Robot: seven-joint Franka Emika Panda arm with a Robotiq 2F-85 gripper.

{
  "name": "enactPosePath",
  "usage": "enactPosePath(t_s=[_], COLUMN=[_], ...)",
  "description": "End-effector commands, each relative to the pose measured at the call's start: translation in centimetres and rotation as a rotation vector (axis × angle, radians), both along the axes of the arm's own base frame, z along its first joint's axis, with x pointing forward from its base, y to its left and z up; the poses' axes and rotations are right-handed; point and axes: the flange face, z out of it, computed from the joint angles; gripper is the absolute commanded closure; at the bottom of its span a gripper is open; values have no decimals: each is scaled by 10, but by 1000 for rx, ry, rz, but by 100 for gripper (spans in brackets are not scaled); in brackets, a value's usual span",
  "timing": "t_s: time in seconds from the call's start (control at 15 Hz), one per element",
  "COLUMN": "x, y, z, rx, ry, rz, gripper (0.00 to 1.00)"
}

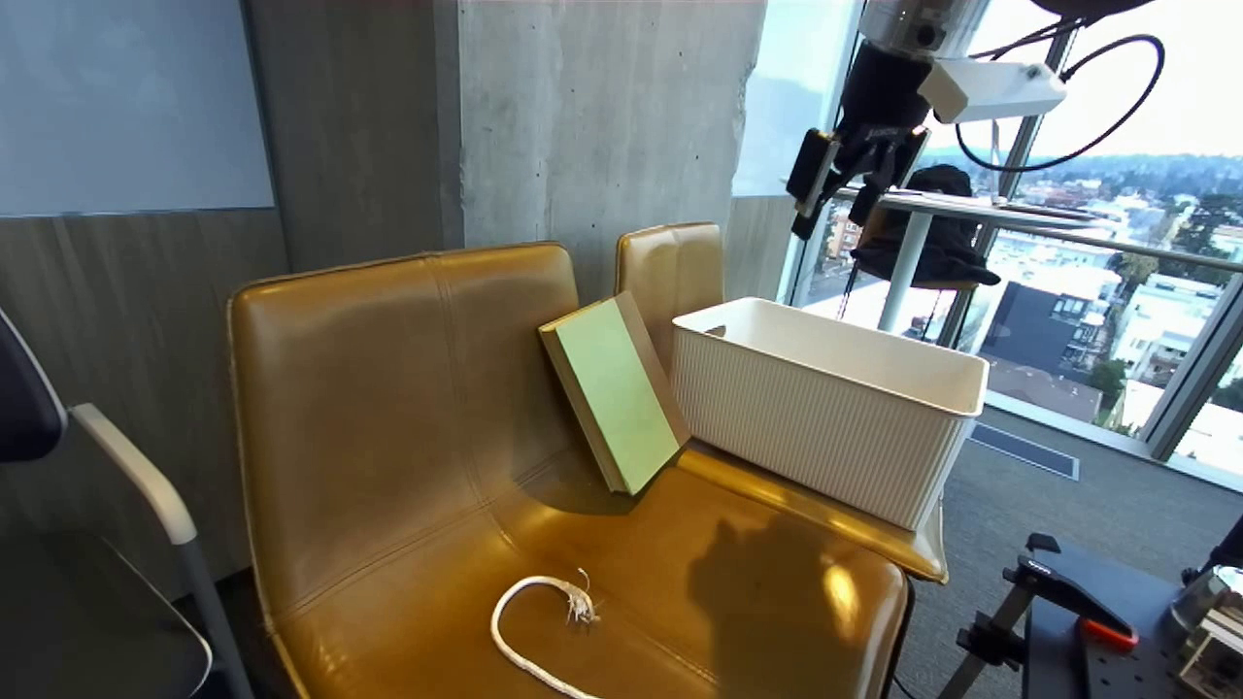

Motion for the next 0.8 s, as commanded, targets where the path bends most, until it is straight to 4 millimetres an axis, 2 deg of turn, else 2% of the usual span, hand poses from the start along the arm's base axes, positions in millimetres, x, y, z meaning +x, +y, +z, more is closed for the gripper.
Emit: enactPosePath(t_s=[0.0, 0.27, 0.4, 0.53, 0.67, 0.73], x=[-20, -44, -53, -58, -58, -58], y=[96, 205, 244, 272, 289, 294], z=[-27, -76, -96, -116, -140, -152], rx=[54, 101, 110, 117, 116, 115], ry=[11, 56, 76, 102, 132, 147], rz=[105, 231, 302, 375, 424, 443], gripper=[0, 0, 0, 0, 6, 2])
